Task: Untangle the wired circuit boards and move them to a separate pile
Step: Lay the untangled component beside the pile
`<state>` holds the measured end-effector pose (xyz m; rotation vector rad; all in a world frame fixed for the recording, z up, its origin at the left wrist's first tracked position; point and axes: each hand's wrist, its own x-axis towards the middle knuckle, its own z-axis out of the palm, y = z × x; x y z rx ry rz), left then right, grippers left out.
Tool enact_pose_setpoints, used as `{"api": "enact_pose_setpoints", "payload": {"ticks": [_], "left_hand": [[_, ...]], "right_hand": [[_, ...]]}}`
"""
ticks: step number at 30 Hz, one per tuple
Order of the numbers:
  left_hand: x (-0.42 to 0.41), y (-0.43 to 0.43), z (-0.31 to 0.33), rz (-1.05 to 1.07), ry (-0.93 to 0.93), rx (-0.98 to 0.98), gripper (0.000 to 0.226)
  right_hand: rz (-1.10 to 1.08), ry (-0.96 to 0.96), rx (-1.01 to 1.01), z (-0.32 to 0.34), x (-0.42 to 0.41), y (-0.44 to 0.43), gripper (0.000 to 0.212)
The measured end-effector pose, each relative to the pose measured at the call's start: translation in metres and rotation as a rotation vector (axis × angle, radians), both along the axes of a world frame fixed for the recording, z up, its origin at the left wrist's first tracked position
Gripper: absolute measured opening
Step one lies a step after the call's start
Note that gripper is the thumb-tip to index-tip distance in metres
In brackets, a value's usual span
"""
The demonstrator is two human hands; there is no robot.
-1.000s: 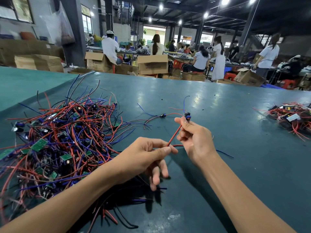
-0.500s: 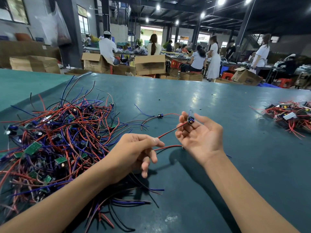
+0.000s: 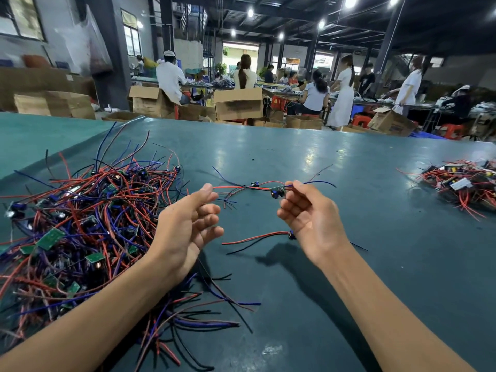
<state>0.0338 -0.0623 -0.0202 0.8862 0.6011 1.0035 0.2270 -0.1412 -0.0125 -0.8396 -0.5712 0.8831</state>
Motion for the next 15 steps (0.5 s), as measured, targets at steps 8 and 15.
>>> {"api": "enact_pose_setpoints", "payload": {"ticks": [8, 15], "left_hand": [[0.008, -0.015, -0.004, -0.346, 0.043, 0.139, 0.040], [0.006, -0.009, -0.010, -0.206, -0.016, 0.233, 0.017]], "right_hand": [[0.206, -0.090, 0.039, 0.000, -0.014, 0.000, 0.013], [0.296, -0.224, 0.060, -0.008, -0.021, 0.003, 0.020]]}}
